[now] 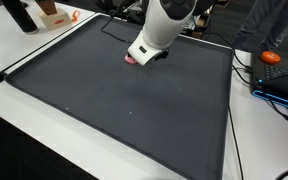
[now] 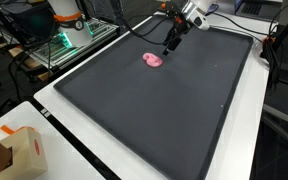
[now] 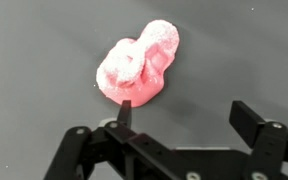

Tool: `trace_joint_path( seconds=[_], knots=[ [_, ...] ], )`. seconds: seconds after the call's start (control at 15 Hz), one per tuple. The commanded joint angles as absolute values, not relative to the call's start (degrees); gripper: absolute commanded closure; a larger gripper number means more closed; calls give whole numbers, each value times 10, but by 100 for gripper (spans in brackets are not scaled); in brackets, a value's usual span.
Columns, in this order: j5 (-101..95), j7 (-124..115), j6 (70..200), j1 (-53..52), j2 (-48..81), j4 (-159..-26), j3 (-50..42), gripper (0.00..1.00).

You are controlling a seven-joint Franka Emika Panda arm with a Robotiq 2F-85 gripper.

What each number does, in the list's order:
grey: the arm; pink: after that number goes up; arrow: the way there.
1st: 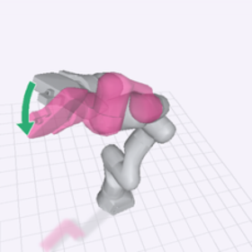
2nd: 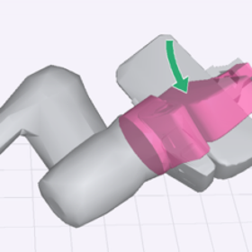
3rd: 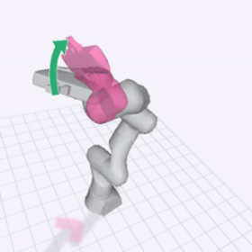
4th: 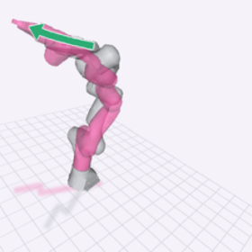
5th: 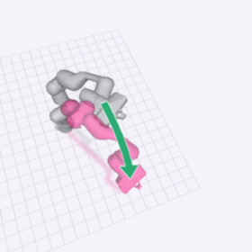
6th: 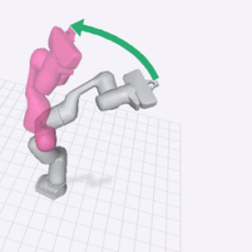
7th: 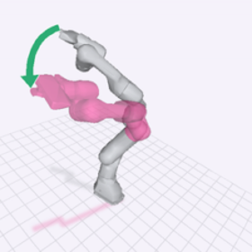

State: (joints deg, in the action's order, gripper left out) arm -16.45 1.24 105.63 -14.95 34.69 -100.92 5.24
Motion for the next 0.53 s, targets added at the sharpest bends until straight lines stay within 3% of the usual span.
trace_joint_path(
  seconds=[0.0, 0.47],
  knots=[
    [-185, 24, 1033, -155, 374, -979, 55, 0],
    [-184, 22, 1019, -154, 383, -963, 52, 0]
  ],
)
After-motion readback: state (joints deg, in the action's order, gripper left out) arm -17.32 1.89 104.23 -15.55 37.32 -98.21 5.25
